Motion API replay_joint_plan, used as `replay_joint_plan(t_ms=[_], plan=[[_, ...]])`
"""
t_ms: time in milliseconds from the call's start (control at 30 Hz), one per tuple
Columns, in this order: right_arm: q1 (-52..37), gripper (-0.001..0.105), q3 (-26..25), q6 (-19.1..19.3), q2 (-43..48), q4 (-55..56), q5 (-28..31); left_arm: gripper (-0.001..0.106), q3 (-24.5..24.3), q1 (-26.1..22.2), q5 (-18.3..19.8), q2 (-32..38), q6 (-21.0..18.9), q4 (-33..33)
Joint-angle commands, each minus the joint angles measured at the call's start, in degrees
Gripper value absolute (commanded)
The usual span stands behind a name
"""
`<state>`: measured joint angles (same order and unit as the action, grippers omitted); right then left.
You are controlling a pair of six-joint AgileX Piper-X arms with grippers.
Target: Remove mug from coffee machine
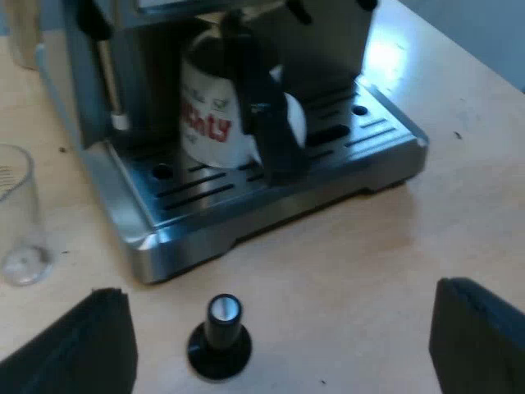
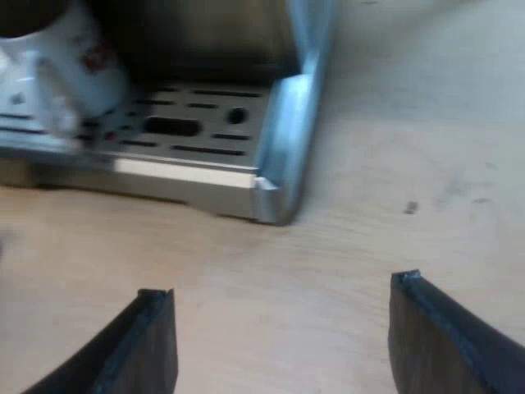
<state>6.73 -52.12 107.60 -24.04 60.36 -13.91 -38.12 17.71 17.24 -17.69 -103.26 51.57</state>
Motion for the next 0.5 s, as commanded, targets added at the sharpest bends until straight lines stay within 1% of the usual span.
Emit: replay_joint_plan(t_ms=[33,133,233,367,500], plan=[[2.3,0.058,-1.5,0.9,-1.3,-0.3,-1.5,0.079,-0.4,2.4,0.6,-1.0,-0.7,-1.6],[7.2,0.058,-2.4,1.9,-3.8,-1.6,-1.2,0.079,-0.4,5.7,0.6,-2.5,-0.7,-3.4],[11.2,0.058,-2.5,1.9,-5.7,-3.4,0.0,0.079,-0.4,7.1,0.6,-4.1,-0.7,-5.9],[16.5,0.058,-2.5,1.9,-8.4,-6.1,3.2,0.079,-0.4,7.3,0.6,-6.4,-0.7,-8.0],[22.4,0.058,-2.5,1.9,-11.4,-10.4,3.8,0.079,-0.4,7.3,0.6,-8.8,-0.7,-12.5]])
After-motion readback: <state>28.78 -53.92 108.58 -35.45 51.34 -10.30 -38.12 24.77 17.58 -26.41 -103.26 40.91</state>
